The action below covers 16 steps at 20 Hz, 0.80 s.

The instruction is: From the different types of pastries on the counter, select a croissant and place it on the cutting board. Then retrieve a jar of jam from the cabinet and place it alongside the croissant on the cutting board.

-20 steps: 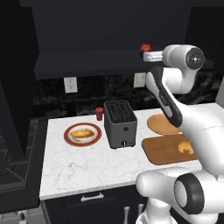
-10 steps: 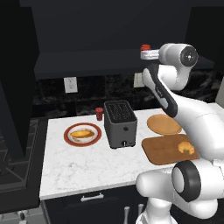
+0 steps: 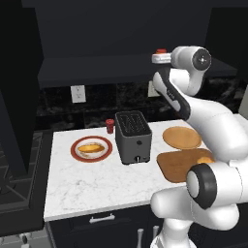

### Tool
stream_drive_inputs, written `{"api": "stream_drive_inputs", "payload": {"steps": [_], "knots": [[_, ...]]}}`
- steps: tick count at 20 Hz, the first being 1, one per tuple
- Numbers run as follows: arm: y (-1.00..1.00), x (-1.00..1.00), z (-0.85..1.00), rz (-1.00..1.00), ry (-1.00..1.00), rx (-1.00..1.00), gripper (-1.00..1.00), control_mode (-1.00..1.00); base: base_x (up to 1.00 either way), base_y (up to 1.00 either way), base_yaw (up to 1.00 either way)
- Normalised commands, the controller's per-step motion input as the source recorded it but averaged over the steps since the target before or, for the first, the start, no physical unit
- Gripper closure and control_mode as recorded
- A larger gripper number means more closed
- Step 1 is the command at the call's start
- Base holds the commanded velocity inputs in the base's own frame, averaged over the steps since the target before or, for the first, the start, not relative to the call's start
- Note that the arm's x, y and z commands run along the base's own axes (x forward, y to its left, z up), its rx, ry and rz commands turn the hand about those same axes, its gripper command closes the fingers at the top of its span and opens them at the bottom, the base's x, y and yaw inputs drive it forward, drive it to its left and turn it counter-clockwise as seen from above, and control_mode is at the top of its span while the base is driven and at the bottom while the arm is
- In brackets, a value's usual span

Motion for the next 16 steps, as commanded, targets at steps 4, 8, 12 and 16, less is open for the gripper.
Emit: {"api": "stream_drive_inputs", "payload": {"steps": [4, 8, 12, 16], "knots": [[0.08, 0.30, -0.04, 0.00, 0.00, 0.00, -1.00, -1.00, 0.00, 0.00, 0.00], [0.00, 0.31, -0.07, 0.00, 0.00, 0.02, -1.00, -1.00, 0.00, 0.00, 0.00], [0.00, 0.32, -0.08, 0.00, 0.00, 0.03, -1.00, -1.00, 0.00, 0.00, 0.00], [-0.02, 0.26, -0.10, 0.00, 0.00, 0.03, -1.00, -1.00, 0.00, 0.00, 0.00]]}}
